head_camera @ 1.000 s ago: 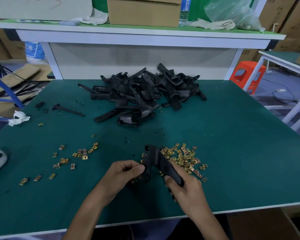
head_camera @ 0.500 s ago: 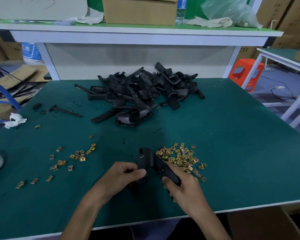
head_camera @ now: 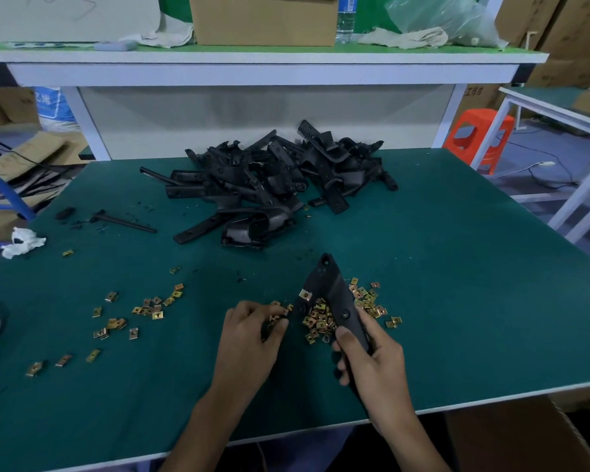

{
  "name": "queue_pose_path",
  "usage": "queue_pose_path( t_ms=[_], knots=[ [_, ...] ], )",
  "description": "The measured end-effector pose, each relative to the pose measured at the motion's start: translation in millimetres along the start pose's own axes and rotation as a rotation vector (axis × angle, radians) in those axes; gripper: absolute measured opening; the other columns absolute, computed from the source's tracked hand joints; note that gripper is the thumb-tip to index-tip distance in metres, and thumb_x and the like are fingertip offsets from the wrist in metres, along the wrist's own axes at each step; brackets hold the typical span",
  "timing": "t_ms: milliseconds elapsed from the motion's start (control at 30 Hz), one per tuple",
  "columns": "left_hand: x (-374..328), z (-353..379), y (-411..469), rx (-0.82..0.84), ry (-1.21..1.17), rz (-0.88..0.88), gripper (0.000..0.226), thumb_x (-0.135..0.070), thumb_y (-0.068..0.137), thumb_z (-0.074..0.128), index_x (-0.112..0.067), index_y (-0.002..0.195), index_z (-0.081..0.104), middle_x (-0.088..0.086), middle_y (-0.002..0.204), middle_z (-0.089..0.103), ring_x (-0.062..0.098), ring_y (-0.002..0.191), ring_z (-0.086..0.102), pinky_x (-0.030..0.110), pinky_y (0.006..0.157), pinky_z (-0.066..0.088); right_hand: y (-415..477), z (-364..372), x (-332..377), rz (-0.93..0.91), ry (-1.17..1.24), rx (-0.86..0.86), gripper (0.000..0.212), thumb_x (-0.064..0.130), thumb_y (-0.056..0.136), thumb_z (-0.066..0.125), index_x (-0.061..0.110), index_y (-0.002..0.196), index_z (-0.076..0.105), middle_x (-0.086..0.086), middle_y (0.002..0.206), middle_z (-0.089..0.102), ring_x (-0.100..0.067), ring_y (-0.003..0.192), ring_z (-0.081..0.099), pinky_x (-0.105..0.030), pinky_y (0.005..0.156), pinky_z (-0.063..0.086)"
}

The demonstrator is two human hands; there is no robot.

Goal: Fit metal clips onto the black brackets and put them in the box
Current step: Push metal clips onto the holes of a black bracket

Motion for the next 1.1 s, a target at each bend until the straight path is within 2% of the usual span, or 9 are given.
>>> queue_pose_path(
  t_ms=[200, 333, 500, 633, 700, 833, 933, 1000, 1100],
  knots=[
    [0, -4, -14, -0.071, 0.101, 0.059, 0.013, -0.014, 0.08, 0.081, -0.018, 0.092, 0.076, -0.007, 0.091, 0.055, 0.017, 0.088, 0.05, 0.026, 0.079, 0.043, -2, 1, 5, -0.005, 0.0, 0.011, 0.041, 0.015, 0.1, 0.064, 0.051, 0.118, 0.069, -0.001, 0.072, 0.067, -0.014, 0.055, 0.056, -0.03, 0.048, 0.05],
    [3, 5, -16, 0.019, 0.171, 0.048, 0.021, -0.02, 0.084, 0.078, -0.018, 0.105, 0.078, -0.002, 0.093, 0.057, 0.018, 0.092, 0.05, 0.027, 0.082, 0.045, -3, 1, 6, 0.0, 0.001, 0.021, 0.042, 0.012, 0.1, 0.063, 0.048, 0.121, 0.069, -0.001, 0.073, 0.067, -0.014, 0.055, 0.056, -0.028, 0.048, 0.05],
    [4, 4, -16, 0.015, 0.144, 0.042, 0.019, -0.022, 0.088, 0.076, -0.019, 0.107, 0.076, -0.003, 0.096, 0.061, 0.017, 0.092, 0.054, 0.024, 0.082, 0.041, -3, 3, 7, -0.006, -0.015, 0.039, 0.044, 0.011, 0.099, 0.062, 0.051, 0.115, 0.07, -0.004, 0.072, 0.066, -0.014, 0.055, 0.056, -0.028, 0.047, 0.05],
    [0, 5, -16, -0.021, 0.199, 0.056, 0.011, -0.01, 0.091, 0.072, -0.011, 0.101, 0.076, 0.006, 0.089, 0.067, 0.026, 0.08, 0.062, 0.034, 0.07, 0.049, -3, 4, 8, -0.019, -0.03, 0.043, 0.039, 0.016, 0.097, 0.063, 0.052, 0.113, 0.07, -0.002, 0.073, 0.067, -0.013, 0.055, 0.057, -0.029, 0.047, 0.051],
    [-1, 4, -15, -0.031, 0.209, 0.039, 0.011, -0.009, 0.096, 0.064, -0.007, 0.103, 0.072, 0.008, 0.092, 0.066, 0.027, 0.08, 0.06, 0.038, 0.071, 0.05, -3, 4, 7, -0.019, -0.04, 0.044, 0.039, 0.017, 0.098, 0.064, 0.052, 0.114, 0.069, -0.002, 0.073, 0.068, -0.013, 0.055, 0.057, -0.029, 0.047, 0.051],
    [1, -6, -14, -0.081, 0.064, -0.015, 0.016, -0.019, 0.104, 0.046, -0.015, 0.106, 0.061, -0.003, 0.1, 0.058, 0.016, 0.088, 0.048, 0.027, 0.077, 0.037, -3, 5, 7, -0.026, -0.073, 0.052, 0.044, 0.012, 0.099, 0.062, 0.055, 0.111, 0.069, -0.004, 0.073, 0.067, -0.013, 0.054, 0.057, -0.029, 0.047, 0.051],
    [6, -9, -15, -0.067, -0.091, -0.07, 0.016, -0.032, 0.104, 0.037, -0.029, 0.1, 0.052, -0.012, 0.088, 0.059, 0.01, 0.081, 0.052, 0.025, 0.068, 0.04, -4, 7, 7, -0.031, -0.113, 0.08, 0.043, 0.014, 0.098, 0.063, 0.053, 0.115, 0.069, -0.01, 0.072, 0.063, -0.014, 0.054, 0.057, -0.028, 0.047, 0.051],
    [13, -9, -15, -0.053, -0.223, -0.162, 0.014, -0.035, 0.104, 0.042, -0.039, 0.097, 0.053, -0.014, 0.085, 0.064, 0.005, 0.077, 0.059, 0.018, 0.064, 0.043, -4, 8, 6, -0.028, -0.144, 0.099, 0.044, 0.016, 0.097, 0.064, 0.054, 0.12, 0.067, -0.013, 0.072, 0.06, -0.014, 0.054, 0.057, -0.027, 0.048, 0.052],
    [25, -15, -13, -0.087, -0.371, -0.253, 0.015, -0.032, 0.102, 0.052, -0.046, 0.102, 0.058, -0.03, 0.099, 0.065, -0.006, 0.091, 0.062, 0.006, 0.071, 0.045, -3, 10, 5, -0.021, -0.17, 0.12, 0.048, 0.016, 0.096, 0.066, 0.057, 0.121, 0.066, -0.016, 0.071, 0.059, -0.015, 0.053, 0.055, -0.028, 0.049, 0.052]
  ],
)
Point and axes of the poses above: each hand's wrist, its own y-axis towards the middle knuckle, its own z-axis out of the palm, x = y × z, the point moved 6 cm from there along y, towards the middle knuckle
